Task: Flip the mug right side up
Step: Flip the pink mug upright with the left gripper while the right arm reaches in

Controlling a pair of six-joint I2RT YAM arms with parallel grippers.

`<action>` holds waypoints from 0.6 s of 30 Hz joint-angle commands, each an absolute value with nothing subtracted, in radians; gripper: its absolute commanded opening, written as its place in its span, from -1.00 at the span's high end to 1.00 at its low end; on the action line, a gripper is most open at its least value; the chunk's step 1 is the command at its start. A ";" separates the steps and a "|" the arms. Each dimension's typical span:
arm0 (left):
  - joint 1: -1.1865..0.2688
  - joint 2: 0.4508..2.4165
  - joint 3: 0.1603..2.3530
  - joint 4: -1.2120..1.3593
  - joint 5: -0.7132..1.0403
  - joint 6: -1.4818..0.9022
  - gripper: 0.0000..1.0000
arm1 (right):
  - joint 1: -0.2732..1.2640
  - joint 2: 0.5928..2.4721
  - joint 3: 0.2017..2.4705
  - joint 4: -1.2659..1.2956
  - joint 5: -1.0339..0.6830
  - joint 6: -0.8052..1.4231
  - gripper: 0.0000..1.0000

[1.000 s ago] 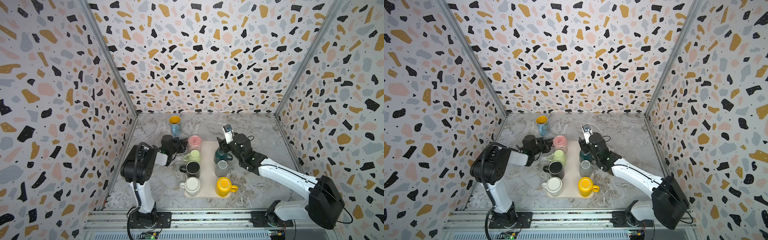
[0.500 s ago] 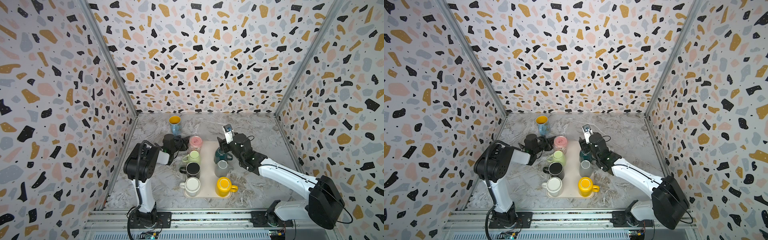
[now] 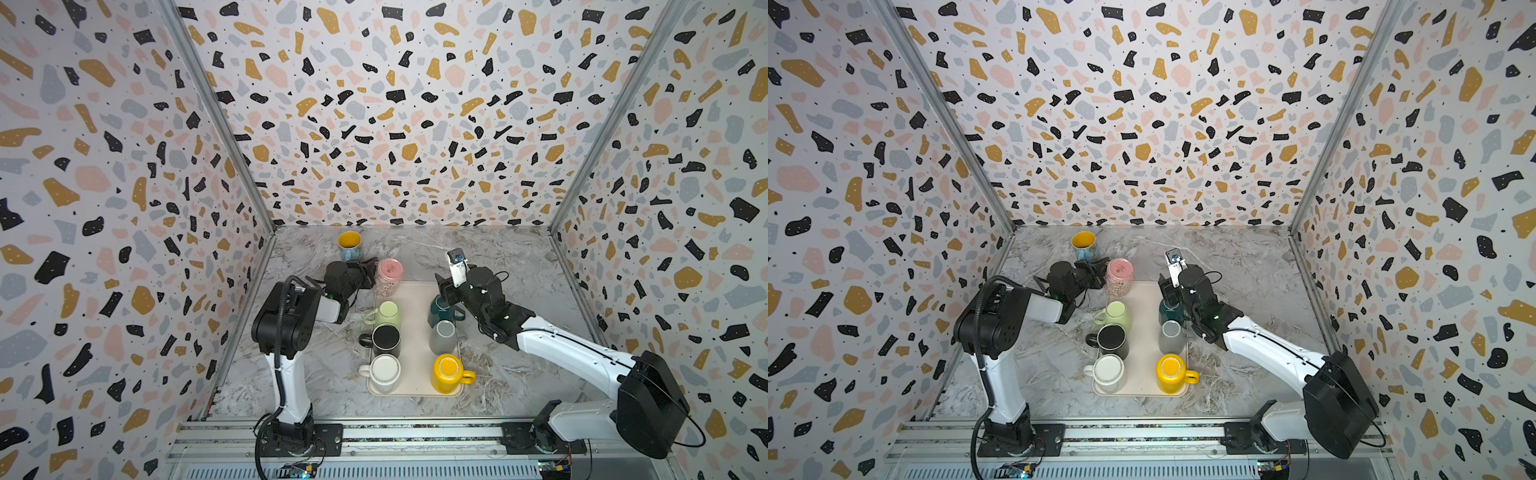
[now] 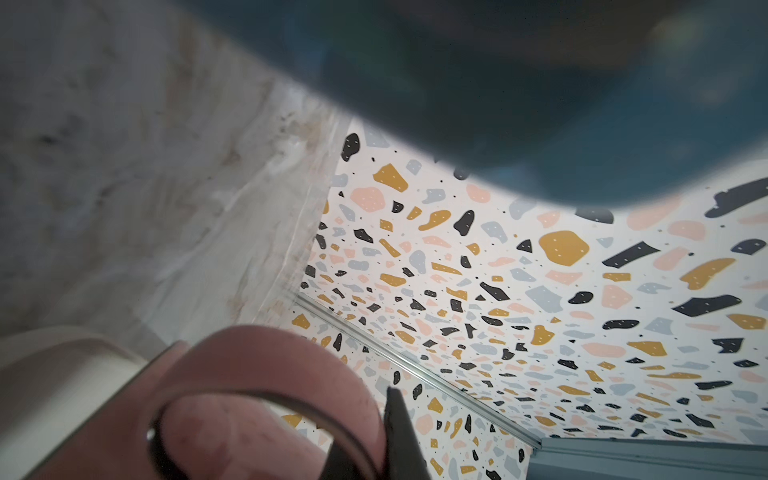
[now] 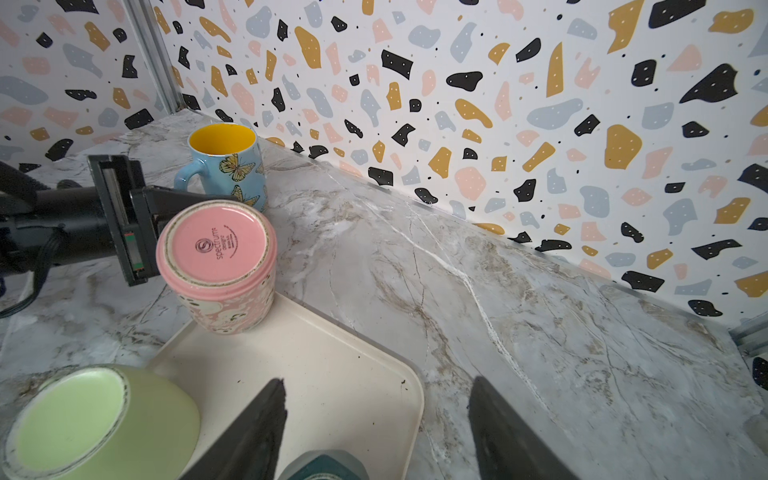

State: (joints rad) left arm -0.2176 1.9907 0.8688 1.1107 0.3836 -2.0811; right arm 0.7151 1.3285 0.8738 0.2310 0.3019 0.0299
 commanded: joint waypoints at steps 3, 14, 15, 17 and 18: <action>-0.229 1.906 0.943 1.262 0.437 -2.001 1.00 | 0.711 1.307 0.899 0.219 0.299 0.047 -0.41; -0.237 1.698 0.930 0.984 0.499 -1.703 1.00 | 0.712 1.291 0.882 0.216 0.284 0.068 -0.40; -0.238 1.679 0.930 0.957 0.499 -1.677 1.00 | 0.712 1.288 0.880 0.215 0.284 0.069 -0.40; -0.239 1.646 0.938 0.902 0.499 -1.608 1.00 | 0.712 1.282 0.879 0.212 0.281 0.072 -0.39; -0.241 1.629 0.948 0.862 0.496 -1.569 1.00 | 0.712 1.280 0.879 0.212 0.280 0.072 -0.39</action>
State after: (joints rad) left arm -0.2371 1.6974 0.9001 0.8711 0.4740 -1.7008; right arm 0.7151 1.3235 0.8738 0.2295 0.2844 0.0547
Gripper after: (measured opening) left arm 0.069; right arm 0.696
